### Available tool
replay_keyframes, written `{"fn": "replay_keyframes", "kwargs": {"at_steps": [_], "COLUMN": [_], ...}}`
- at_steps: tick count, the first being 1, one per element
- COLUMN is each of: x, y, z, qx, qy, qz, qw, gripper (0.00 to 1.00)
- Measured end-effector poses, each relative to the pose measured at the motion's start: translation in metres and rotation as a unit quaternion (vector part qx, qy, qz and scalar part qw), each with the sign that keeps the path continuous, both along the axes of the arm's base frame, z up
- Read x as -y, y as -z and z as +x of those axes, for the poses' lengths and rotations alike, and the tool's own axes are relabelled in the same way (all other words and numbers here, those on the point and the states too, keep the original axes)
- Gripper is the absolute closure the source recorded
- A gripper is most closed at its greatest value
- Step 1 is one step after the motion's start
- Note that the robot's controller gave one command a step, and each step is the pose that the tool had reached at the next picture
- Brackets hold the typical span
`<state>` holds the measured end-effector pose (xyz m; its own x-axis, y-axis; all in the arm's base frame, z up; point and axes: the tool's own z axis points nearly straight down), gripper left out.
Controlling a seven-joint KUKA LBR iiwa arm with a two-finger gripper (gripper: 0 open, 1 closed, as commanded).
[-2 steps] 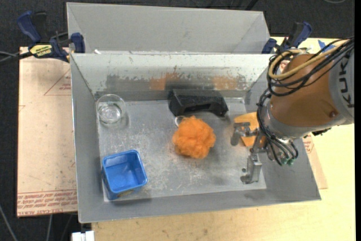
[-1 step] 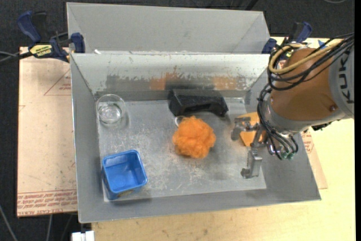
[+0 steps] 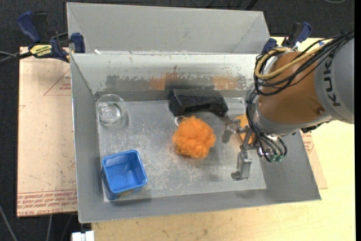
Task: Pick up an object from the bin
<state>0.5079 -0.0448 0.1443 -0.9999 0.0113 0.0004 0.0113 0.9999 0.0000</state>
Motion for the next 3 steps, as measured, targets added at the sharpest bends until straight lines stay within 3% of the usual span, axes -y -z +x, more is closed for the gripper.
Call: {"fn": "replay_keyframes", "kwargs": {"at_steps": [1, 2, 3], "x": [-0.022, -0.025, -0.021], "y": [0.007, 0.008, 0.040], "z": [-0.014, -0.018, 0.002], "qx": [-0.0001, -0.0003, -0.0002], "qy": [0.004, 0.007, -0.001], "qz": [0.002, 0.001, 0.002], "qw": [1.0000, 1.0000, 1.0000], "gripper": [0.00, 0.00, 0.00]}}
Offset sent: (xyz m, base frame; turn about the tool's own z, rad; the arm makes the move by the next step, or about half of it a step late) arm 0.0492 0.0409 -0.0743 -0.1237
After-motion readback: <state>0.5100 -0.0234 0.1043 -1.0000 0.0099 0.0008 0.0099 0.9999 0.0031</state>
